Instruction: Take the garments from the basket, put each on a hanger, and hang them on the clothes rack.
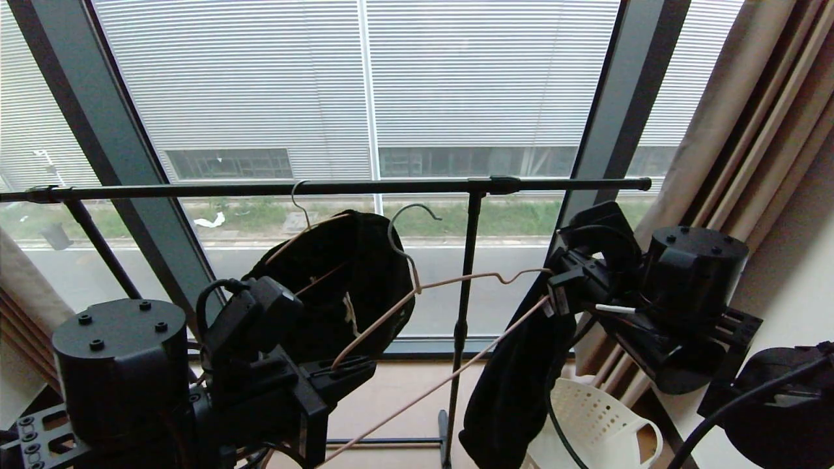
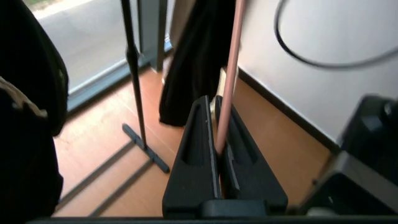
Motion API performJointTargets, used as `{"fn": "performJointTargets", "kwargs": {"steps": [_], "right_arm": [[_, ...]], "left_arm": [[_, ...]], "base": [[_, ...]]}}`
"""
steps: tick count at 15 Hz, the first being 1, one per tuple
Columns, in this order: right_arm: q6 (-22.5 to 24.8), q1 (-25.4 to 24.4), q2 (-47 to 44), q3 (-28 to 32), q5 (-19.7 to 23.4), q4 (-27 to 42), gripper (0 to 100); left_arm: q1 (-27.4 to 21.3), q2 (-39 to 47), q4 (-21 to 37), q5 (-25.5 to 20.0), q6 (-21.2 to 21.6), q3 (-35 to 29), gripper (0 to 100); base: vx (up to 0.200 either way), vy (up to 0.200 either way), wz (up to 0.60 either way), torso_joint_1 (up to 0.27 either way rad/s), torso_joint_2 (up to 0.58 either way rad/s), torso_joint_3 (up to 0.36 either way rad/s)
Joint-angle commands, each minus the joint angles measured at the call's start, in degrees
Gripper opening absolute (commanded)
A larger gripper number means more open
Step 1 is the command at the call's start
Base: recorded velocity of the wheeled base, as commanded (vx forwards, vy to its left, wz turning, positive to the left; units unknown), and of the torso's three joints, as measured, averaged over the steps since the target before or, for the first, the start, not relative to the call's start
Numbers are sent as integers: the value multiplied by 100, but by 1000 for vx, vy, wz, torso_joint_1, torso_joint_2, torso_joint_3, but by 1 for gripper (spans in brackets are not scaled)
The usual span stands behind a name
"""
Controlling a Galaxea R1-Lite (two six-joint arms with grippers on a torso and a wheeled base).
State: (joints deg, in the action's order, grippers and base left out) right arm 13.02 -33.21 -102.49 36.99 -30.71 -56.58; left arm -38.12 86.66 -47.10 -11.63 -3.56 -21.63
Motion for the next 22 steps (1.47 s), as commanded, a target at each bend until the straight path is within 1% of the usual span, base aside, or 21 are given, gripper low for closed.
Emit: {"fn": "performJointTargets", "kwargs": {"steps": [1,2,5,8,11,12,13,16,20,22], "right_arm": [[-1,-19,62,-60,3,-3,0],[-10,-28,71,-60,3,-3,0],[-80,-256,106,-69,-5,-3,0],[-80,-441,115,-139,-5,-3,0],[-142,-740,291,-464,-14,-11,0],[-168,-898,379,-499,-120,-3,0],[-168,-1004,405,-508,-128,-3,0],[-142,-1531,396,-447,-155,6,0],[-107,-2111,343,-236,-181,77,0],[113,-2313,308,-69,-199,77,0]], "left_arm": [[41,184,-27,3,4,1,0],[77,184,-27,3,4,-17,0],[85,342,-36,3,13,-114,0],[85,474,-167,3,13,-202,0],[103,606,-299,152,13,-202,0],[94,650,-378,170,13,-202,0],[94,668,-396,170,13,-202,0],[77,676,-414,170,31,-158,0],[33,676,-414,152,40,-123,0],[-2,650,-414,152,48,-87,0]], "base": [[0,0,0,0,0,0],[0,0,0,0,0,0],[0,0,0,0,0,0],[0,0,0,0,0,0],[0,0,0,0,0,0],[0,0,0,0,0,0],[0,0,0,0,0,0],[0,0,0,0,0,0],[0,0,0,0,0,0],[0,0,0,0,0,0]]}}
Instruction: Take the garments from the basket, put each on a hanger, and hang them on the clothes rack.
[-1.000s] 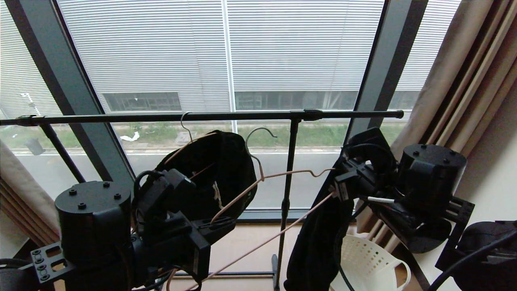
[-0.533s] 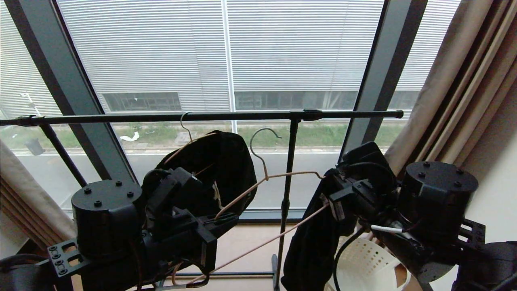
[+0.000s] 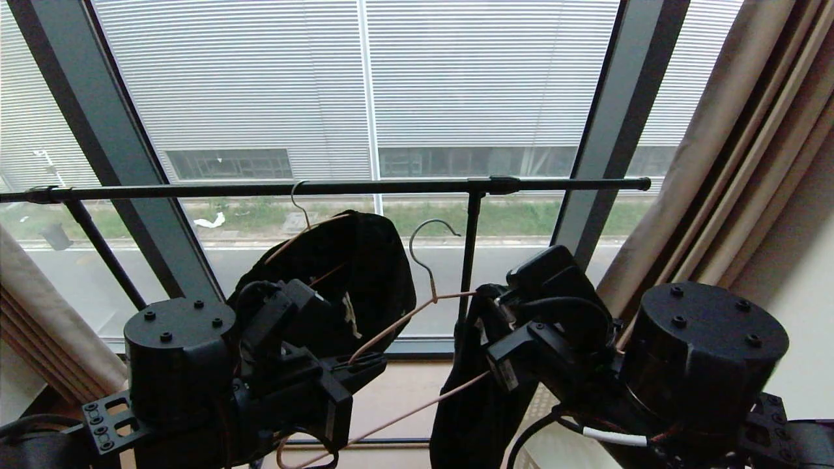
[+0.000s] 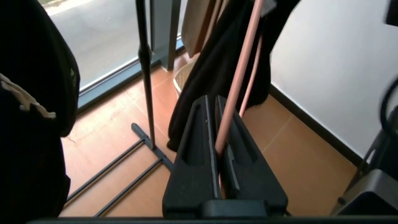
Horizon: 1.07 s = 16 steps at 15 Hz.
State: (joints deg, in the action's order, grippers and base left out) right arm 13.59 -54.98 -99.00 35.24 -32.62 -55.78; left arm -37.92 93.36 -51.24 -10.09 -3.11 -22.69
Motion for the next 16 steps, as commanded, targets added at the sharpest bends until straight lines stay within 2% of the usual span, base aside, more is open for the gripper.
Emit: {"fn": "performJointTargets", "kwargs": {"steps": [1,3,5,9,16], "right_arm": [[82,-215,-67,176,-7,6,0],[82,-435,-111,317,-60,50,0],[82,-628,-111,360,-350,156,0],[73,-944,-76,440,-447,173,0],[56,-760,-49,387,-535,112,0]], "left_arm": [[-31,-19,0,-1,3,27,0],[-31,-19,0,-1,3,27,0],[-31,-10,0,-1,3,27,0],[-31,-10,-9,-1,3,63,0],[-13,-19,-1020,-1,-6,590,0]], "base": [[0,0,0,0,0,0],[0,0,0,0,0,0],[0,0,0,0,0,0],[0,0,0,0,0,0],[0,0,0,0,0,0]]}}
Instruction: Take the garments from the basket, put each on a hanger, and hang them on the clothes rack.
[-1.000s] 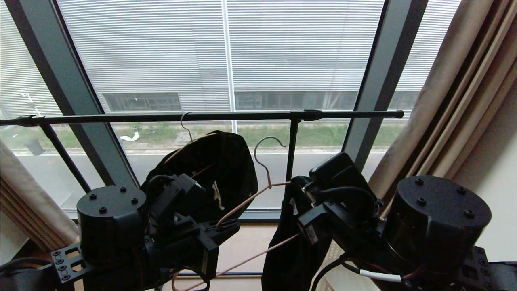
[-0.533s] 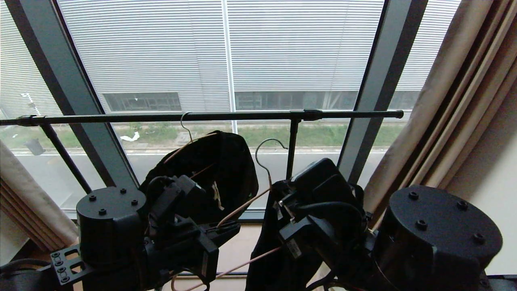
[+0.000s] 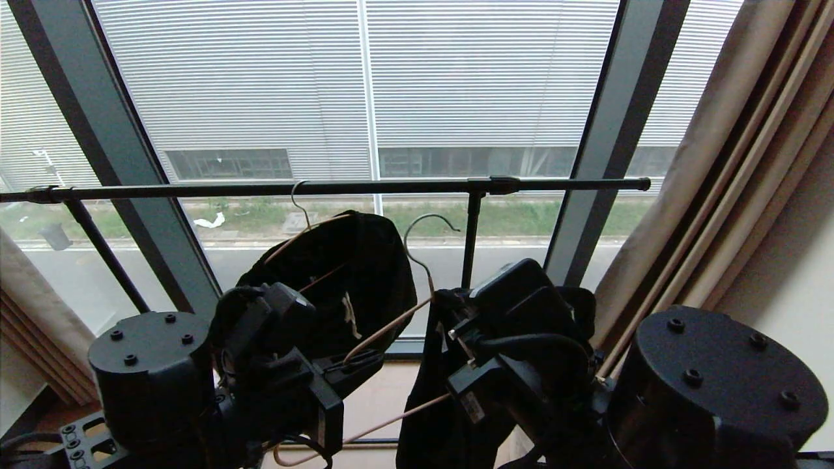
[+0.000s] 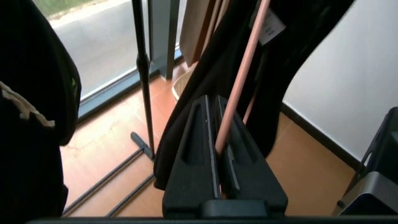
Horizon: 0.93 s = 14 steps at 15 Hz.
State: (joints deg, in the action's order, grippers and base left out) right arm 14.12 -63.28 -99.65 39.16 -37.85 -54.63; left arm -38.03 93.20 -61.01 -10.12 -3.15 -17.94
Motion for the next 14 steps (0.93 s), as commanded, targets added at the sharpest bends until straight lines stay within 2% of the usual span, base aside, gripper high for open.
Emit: {"fn": "performJointTargets", "kwargs": {"steps": [1,6,7,14], "right_arm": [[3,97,24,4,-20,-13,0],[-5,176,-29,13,-20,-22,0],[-5,185,-11,-4,-20,-22,100],[-14,431,446,-488,15,-22,100]], "left_arm": [[-2,5,-209,1,-2,204,0],[7,-3,-534,1,-2,371,0],[7,-3,-534,1,-2,379,0],[24,-3,-772,1,-11,467,0]], "base": [[0,0,0,0,0,0],[0,0,0,0,0,0],[0,0,0,0,0,0],[0,0,0,0,0,0]]}}
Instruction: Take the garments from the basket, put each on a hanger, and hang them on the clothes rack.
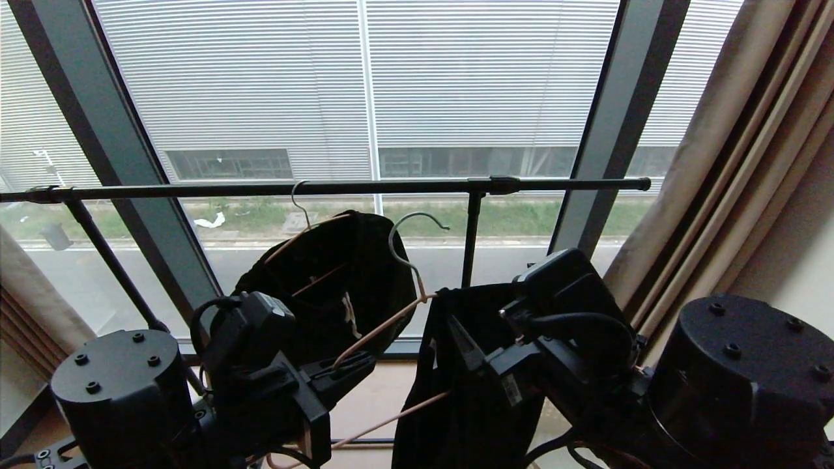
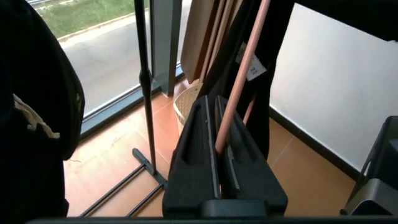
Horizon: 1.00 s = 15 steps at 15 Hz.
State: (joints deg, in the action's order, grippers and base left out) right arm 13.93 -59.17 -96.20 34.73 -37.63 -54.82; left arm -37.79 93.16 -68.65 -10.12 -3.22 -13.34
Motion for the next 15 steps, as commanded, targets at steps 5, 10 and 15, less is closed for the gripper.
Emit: {"fn": "performJointTargets", "kwargs": {"steps": [5,10,15], "right_arm": [[162,793,813,-54,1452,657,100],[294,2094,1121,965,3702,2634,100],[2377,3087,549,3127,6013,6299,100]], "left_arm": [[307,-35,-17,-140,14,165,0],[879,-202,-140,-808,313,534,0],[1002,-263,-228,-1080,322,648,0]], "base": [[0,0,0,0,0,0],[0,0,0,0,0,0],[0,0,0,0,0,0]]}}
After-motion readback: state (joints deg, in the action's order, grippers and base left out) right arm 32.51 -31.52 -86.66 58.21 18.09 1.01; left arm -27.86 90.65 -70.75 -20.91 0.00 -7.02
